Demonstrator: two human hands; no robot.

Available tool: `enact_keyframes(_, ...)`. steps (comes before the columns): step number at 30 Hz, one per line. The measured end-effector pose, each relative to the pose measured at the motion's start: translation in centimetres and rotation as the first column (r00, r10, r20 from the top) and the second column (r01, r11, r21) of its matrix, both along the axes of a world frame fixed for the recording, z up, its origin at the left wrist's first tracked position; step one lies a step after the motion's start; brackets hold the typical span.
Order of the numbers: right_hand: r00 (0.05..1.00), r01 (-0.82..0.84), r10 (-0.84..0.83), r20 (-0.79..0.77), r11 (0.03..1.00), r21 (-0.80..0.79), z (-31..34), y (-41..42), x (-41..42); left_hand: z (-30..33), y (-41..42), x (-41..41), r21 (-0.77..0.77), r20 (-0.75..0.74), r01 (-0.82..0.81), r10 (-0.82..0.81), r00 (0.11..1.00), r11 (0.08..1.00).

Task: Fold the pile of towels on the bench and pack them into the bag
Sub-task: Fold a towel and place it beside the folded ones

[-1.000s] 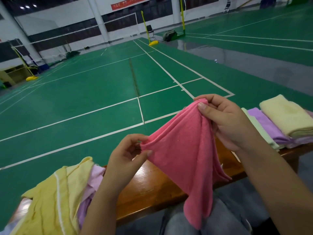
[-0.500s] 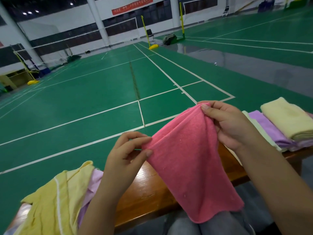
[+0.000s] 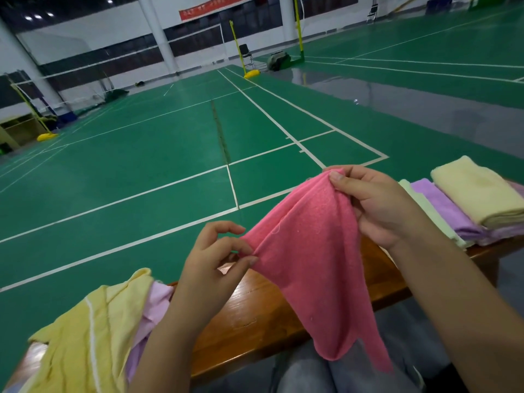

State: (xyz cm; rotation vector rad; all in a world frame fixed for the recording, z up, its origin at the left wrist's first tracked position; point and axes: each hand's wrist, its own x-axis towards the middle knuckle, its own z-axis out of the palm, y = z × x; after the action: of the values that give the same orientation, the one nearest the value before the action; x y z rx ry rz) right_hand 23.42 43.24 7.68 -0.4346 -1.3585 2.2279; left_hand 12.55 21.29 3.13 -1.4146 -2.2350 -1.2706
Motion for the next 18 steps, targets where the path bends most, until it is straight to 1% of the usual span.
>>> enact_keyframes(4, 0.999, 0.043, -0.042, -0.018, 0.998, 0.042, -0.2, -0.1, -0.1, 0.1, 0.1, 0.0, 0.027, -0.018, 0.062, -0.061, 0.998, 0.998)
enact_keyframes(8, 0.997, 0.079, -0.081, 0.012, 0.989, 0.126, -0.6, 0.3, 0.0, 0.3, 0.0, 0.1, 0.035, -0.045, 0.137, -0.136, 0.99, 0.99)
enact_keyframes(11, 0.995, 0.082, -0.091, 0.038, 0.977, 0.198, -0.9, 0.5, -0.1, 0.1, -0.1, 0.1, 0.006, 0.008, 0.154, -0.154, 0.988, 0.988)
enact_keyframes(13, 0.992, 0.092, -0.11, 0.057, 0.962, 0.256, -1.1, 0.7, -0.1, 0.3, -0.4, 0.4, -0.012, 0.015, 0.154, -0.154, 0.988, 0.988)
enact_keyframes(16, 0.989, 0.094, -0.127, 0.072, 0.931, 0.352, -1.4, 0.8, -0.1, 1.2, -0.6, 0.8, -0.031, -0.049, 0.182, -0.184, 0.982, 0.983)
enact_keyframes(18, 0.991, 0.066, -0.109, 0.076, 0.901, 0.429, -1.6, 0.7, -0.3, 2.0, -0.5, 1.3, -0.07, -0.113, 0.221, -0.228, 0.967, 0.973)
